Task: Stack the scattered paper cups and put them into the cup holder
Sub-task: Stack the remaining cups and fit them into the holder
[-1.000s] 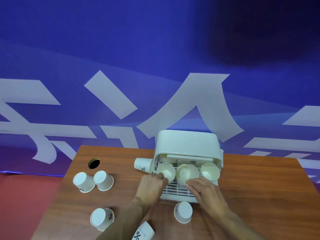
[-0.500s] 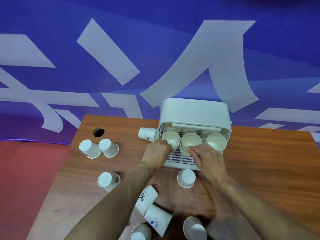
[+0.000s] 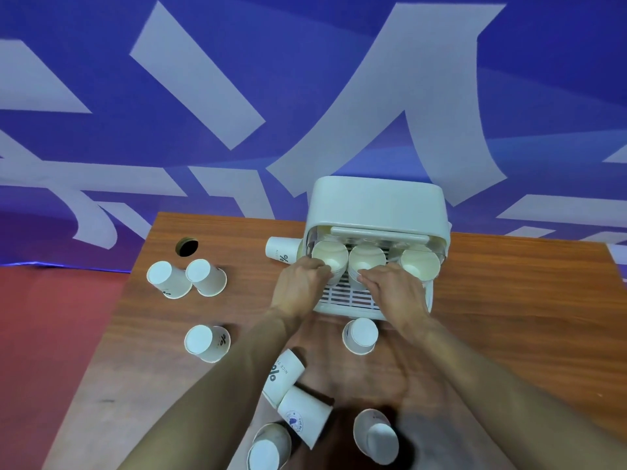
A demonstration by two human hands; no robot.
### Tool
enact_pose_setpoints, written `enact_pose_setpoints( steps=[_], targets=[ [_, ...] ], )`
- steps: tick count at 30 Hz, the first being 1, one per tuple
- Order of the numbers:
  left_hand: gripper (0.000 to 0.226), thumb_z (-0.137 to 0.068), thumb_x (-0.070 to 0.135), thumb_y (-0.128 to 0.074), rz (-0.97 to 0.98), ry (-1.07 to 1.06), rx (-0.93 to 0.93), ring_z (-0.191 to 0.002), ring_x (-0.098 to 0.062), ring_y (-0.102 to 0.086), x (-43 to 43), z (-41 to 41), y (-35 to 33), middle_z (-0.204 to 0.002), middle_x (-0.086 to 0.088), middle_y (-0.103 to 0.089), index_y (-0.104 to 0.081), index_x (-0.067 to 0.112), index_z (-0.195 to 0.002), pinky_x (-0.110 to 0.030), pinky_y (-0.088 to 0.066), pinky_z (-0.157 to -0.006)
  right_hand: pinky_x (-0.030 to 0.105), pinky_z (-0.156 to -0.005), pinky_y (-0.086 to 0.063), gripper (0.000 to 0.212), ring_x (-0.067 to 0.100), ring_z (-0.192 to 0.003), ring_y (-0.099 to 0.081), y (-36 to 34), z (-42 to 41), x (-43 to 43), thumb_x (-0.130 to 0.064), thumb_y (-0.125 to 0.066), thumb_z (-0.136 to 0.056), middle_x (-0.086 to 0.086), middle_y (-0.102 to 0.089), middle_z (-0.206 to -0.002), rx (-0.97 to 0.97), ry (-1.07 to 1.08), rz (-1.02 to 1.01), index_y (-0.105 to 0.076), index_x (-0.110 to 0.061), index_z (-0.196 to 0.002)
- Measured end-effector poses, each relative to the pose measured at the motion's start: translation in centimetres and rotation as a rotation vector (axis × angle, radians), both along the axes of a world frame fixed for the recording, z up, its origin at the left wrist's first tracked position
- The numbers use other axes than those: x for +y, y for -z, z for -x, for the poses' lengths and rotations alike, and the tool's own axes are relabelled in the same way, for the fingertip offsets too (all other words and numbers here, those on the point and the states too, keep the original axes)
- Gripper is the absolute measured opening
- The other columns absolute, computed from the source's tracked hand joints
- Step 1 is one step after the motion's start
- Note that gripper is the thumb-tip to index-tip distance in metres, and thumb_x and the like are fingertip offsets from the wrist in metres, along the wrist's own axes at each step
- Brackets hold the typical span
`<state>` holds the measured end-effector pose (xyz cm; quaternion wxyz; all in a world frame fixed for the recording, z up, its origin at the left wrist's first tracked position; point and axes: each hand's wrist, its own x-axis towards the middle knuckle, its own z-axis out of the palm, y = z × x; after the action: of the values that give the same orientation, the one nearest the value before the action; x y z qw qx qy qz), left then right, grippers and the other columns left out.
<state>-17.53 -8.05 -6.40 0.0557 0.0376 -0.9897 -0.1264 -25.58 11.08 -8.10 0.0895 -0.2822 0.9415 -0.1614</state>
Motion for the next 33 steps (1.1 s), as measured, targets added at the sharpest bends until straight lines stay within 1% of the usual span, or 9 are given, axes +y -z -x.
enact_pose_setpoints(
  steps=[3, 8, 12, 15, 17, 20, 24, 30, 33],
  targets=[
    [0.033, -0.083, 0.006, -0.068, -0.003, -0.051, 0.008, -0.065, -0.019, -0.036, 0.3, -0.2, 0.4, -0.07, 0.0, -0.051, -0.041, 0.017, -0.068, -0.035, -0.043, -0.045, 0.036, -0.073, -0.049, 0.034, 0.019, -0.088, -0.053, -0.5, 0.1, -0.1, -0.038, -0.044, -0.104, -0.006, -0.065, -0.083, -0.012, -0.009, -0.059, -0.066, -0.02, -0.086],
    [0.016, -0.081, 0.01, -0.073, 0.033, -0.032, -0.006, -0.071, -0.022, -0.054, 0.1, -0.4, 0.9, -0.081, 0.001, -0.062, -0.059, 0.014, -0.074, -0.032, -0.043, -0.045, 0.036, -0.075, -0.05, 0.032, 0.021, -0.092, -0.055, -0.8, 0.5, 0.4, -0.036, -0.044, -0.104, -0.005, -0.066, -0.088, 0.024, -0.05, -0.099, -0.066, -0.019, -0.089],
    [0.012, -0.085, 0.018, -0.072, 0.02, -0.013, 0.025, -0.072, -0.025, -0.06, 0.2, -0.3, 0.6, -0.085, -0.001, -0.067, -0.067, 0.013, -0.076, -0.033, -0.048, -0.052, 0.035, -0.078, -0.051, 0.029, 0.018, -0.104, -0.06, -1.1, 0.4, 0.3, -0.041, -0.045, -0.103, -0.008, -0.069, -0.109, 0.061, -0.068, -0.182, -0.067, -0.026, -0.112],
    [0.018, -0.083, 0.028, -0.072, 0.084, 0.009, 0.09, -0.077, -0.023, -0.066, 0.2, -0.8, -0.6, -0.103, 0.001, -0.071, -0.072, 0.018, -0.099, -0.033, -0.052, -0.06, 0.034, -0.071, -0.052, 0.032, 0.017, -0.105, -0.066, -1.6, -0.1, 0.7, -0.042, -0.056, -0.098, -0.009, -0.07, -0.115, 0.131, -0.053, -0.087, -0.063, -0.028, -0.126],
    [0.026, -0.085, 0.029, -0.068, 0.101, 0.012, 0.13, -0.075, -0.022, -0.065, 0.1, -1.5, -1.6, -0.1, 0.002, -0.071, -0.07, 0.019, -0.109, -0.034, -0.05, -0.062, 0.033, -0.06, -0.051, 0.03, 0.018, -0.094, -0.07, -2.0, -0.7, 1.3, -0.033, -0.066, -0.092, -0.007, -0.073, -0.107, 0.219, -0.054, 0.026, -0.067, -0.026, -0.12],
    [0.018, -0.086, 0.026, -0.061, 0.157, 0.033, 0.14, -0.069, -0.022, -0.061, -1.0, -3.2, -3.4, -0.081, 0.004, -0.066, -0.07, 0.021, -0.1, -0.032, -0.043, -0.06, 0.03, -0.048, -0.047, 0.021, 0.018, -0.08, -0.07, -2.6, -1.6, 2.6, -0.016, -0.069, -0.085, -0.008, -0.073, -0.091, 0.371, -0.124, 0.174, -0.071, -0.023, -0.105],
    [0.014, -0.085, 0.027, -0.055, 0.237, 0.017, 0.067, -0.065, -0.023, -0.058, -3.4, -6.1, -5.4, -0.071, 0.003, -0.061, -0.063, 0.022, -0.074, -0.032, -0.035, -0.058, 0.033, -0.047, -0.05, 0.025, 0.019, -0.08, -0.071, -3.1, -3.6, 4.3, -0.004, -0.069, -0.079, -0.008, -0.073, -0.091, 0.466, -0.267, 0.191, -0.073, -0.019, -0.098],
    [0.017, -0.084, 0.025, -0.058, 0.308, -0.07, -0.058, -0.065, -0.027, -0.059, -6.5, -9.8, -7.9, -0.07, -0.001, -0.059, -0.061, 0.018, -0.069, -0.031, -0.038, -0.054, 0.027, -0.048, -0.05, 0.031, 0.014, -0.078, -0.071, -4.9, -8.1, 4.8, -0.005, -0.08, -0.068, -0.012, -0.073, -0.088, 0.306, -0.357, 0.103, -0.075, -0.024, -0.091],
    [0.017, -0.08, 0.024, -0.064, 0.361, -0.086, -0.087, -0.058, -0.025, -0.057, -8.0, -11.6, -9.2, -0.065, 0.0, -0.057, -0.06, 0.018, -0.065, -0.027, -0.033, -0.046, 0.029, -0.068, -0.05, 0.028, 0.01, -0.101, -0.067, -5.6, -9.7, 3.8, -0.02, -0.06, -0.088, -0.018, -0.069, -0.109, 0.189, -0.365, -0.08, -0.069, -0.033, -0.111]
  ],
)
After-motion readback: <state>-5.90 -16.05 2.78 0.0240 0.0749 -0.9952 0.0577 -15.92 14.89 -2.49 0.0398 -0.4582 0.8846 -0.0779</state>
